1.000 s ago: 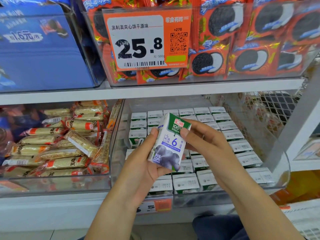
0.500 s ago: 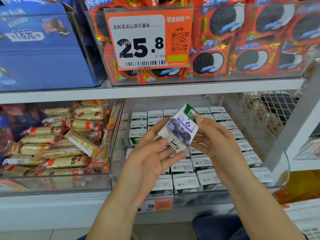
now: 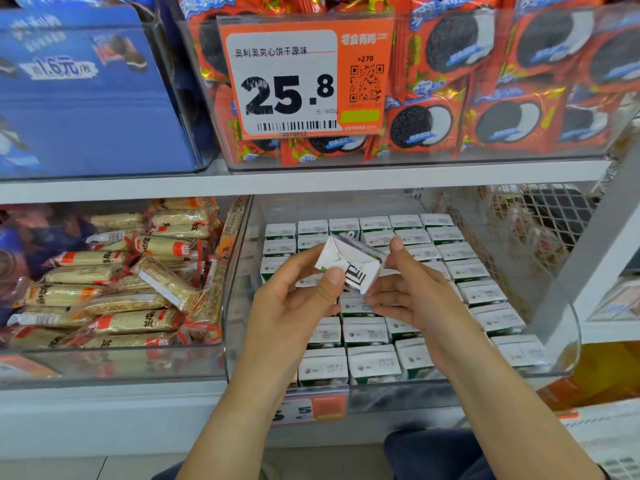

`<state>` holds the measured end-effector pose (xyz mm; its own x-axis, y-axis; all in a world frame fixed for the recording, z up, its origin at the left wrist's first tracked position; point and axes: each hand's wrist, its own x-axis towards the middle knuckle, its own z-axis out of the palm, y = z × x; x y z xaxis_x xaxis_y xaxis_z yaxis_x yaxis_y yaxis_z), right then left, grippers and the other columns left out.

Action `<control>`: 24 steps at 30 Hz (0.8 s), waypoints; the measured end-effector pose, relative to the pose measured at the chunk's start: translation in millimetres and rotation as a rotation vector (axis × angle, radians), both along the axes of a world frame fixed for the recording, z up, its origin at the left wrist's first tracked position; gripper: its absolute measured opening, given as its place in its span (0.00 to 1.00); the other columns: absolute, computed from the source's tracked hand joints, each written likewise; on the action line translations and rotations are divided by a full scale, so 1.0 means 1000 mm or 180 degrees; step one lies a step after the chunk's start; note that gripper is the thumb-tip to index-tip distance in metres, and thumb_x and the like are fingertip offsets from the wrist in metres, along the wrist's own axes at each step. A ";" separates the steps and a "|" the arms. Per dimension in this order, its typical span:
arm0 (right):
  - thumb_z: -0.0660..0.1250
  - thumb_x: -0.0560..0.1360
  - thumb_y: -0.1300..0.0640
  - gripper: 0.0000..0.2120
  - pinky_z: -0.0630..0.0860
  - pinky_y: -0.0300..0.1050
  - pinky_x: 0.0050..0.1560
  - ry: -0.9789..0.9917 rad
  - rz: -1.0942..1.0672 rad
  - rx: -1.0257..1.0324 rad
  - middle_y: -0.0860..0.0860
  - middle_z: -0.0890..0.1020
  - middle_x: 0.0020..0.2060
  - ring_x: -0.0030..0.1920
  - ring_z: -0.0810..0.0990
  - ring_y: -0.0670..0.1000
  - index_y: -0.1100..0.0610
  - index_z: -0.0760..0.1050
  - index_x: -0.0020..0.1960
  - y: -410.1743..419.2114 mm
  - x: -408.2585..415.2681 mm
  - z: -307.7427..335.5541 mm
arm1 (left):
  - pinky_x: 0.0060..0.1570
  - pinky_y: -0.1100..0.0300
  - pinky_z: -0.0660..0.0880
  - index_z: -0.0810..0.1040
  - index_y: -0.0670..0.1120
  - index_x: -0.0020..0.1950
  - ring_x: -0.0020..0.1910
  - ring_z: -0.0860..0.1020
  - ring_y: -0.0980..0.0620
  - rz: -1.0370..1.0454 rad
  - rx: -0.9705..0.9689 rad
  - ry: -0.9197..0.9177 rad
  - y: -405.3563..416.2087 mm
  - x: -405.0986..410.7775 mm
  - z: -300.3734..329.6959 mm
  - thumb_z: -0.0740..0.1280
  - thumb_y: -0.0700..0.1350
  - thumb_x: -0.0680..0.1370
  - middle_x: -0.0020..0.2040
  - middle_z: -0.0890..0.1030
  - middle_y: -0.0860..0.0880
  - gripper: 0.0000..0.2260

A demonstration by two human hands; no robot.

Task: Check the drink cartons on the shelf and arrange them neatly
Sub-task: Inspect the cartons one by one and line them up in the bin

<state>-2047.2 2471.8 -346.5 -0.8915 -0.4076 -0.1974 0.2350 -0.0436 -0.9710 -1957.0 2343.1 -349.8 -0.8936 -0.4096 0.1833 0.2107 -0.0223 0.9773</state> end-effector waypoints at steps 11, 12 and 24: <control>0.67 0.64 0.38 0.24 0.81 0.41 0.39 -0.0147 0.0032 -0.0408 0.54 0.85 0.41 0.41 0.85 0.51 0.54 0.80 0.51 0.004 -0.004 -0.001 | 0.43 0.65 0.78 0.79 0.55 0.60 0.47 0.83 0.56 -0.0091 -0.0033 -0.0141 -0.001 0.000 -0.001 0.68 0.51 0.70 0.50 0.85 0.53 0.18; 0.69 0.64 0.40 0.24 0.80 0.40 0.38 -0.0206 0.0011 -0.0556 0.54 0.85 0.42 0.41 0.85 0.50 0.56 0.80 0.52 0.006 -0.004 0.001 | 0.43 0.66 0.78 0.79 0.56 0.59 0.46 0.83 0.56 -0.0120 -0.0023 -0.0174 0.000 -0.001 -0.001 0.68 0.49 0.70 0.48 0.85 0.51 0.17; 0.71 0.70 0.54 0.14 0.78 0.37 0.37 0.0190 -0.0009 -0.0795 0.53 0.85 0.42 0.41 0.84 0.50 0.53 0.78 0.55 0.011 -0.004 0.001 | 0.49 0.62 0.80 0.81 0.48 0.56 0.50 0.83 0.55 -0.0413 0.0083 -0.0621 0.004 -0.003 0.000 0.68 0.52 0.73 0.45 0.85 0.51 0.14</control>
